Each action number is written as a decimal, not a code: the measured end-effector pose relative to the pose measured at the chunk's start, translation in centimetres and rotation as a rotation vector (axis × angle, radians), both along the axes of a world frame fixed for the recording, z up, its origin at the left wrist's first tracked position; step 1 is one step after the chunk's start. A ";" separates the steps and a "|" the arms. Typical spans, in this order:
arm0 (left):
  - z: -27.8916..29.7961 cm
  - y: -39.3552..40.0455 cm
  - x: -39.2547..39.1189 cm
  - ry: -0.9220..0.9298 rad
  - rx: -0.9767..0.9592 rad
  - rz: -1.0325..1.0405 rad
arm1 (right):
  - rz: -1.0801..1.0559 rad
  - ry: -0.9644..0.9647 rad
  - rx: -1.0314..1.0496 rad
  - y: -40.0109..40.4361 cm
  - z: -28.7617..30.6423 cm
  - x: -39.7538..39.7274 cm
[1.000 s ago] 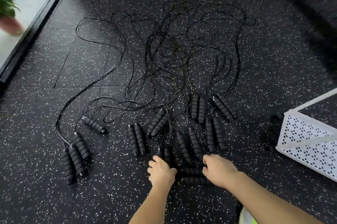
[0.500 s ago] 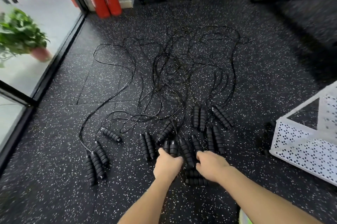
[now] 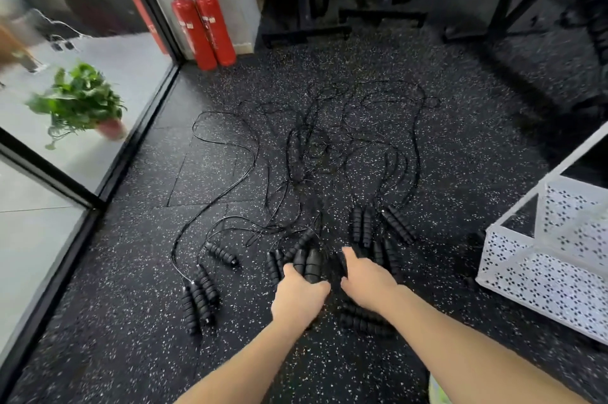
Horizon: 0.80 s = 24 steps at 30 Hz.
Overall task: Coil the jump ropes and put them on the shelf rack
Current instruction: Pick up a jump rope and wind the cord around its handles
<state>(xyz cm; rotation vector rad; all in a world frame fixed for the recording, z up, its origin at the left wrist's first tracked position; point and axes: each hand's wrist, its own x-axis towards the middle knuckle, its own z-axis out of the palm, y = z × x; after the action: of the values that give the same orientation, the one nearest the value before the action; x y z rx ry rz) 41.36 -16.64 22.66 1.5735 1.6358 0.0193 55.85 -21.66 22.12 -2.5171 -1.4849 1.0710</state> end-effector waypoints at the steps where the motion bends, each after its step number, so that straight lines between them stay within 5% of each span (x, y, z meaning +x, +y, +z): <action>1: 1.1 -0.1 -0.3 0.005 0.065 -0.020 | -0.007 0.022 0.019 0.4 0.7 -0.4; 12: 10.9 -2.5 -2.8 -0.121 0.379 -0.073 | -0.099 0.268 0.336 4.8 5.6 -1.8; 24: 14.7 -3.4 -2.8 -0.252 0.454 0.025 | -0.159 0.085 0.552 5.9 10.8 -2.1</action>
<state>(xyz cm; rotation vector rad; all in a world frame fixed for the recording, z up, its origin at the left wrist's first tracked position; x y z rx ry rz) 38.58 -20.00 37.33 1.7965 1.5159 0.6167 53.73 -15.72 32.95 -2.1270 -1.3045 0.6235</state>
